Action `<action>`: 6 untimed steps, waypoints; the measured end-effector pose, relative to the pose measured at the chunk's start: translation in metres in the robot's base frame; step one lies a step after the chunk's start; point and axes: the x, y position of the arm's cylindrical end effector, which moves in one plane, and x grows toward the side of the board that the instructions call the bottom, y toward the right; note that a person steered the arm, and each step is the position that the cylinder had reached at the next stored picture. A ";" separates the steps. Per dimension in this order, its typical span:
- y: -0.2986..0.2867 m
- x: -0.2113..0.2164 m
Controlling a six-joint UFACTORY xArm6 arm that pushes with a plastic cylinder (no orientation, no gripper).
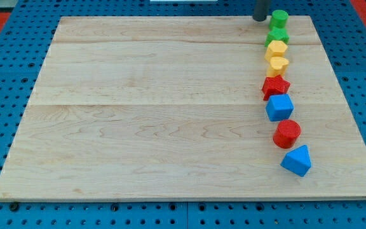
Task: Slide yo arm to the bottom
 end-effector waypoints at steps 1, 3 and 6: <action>0.001 -0.001; -0.094 0.166; -0.079 0.427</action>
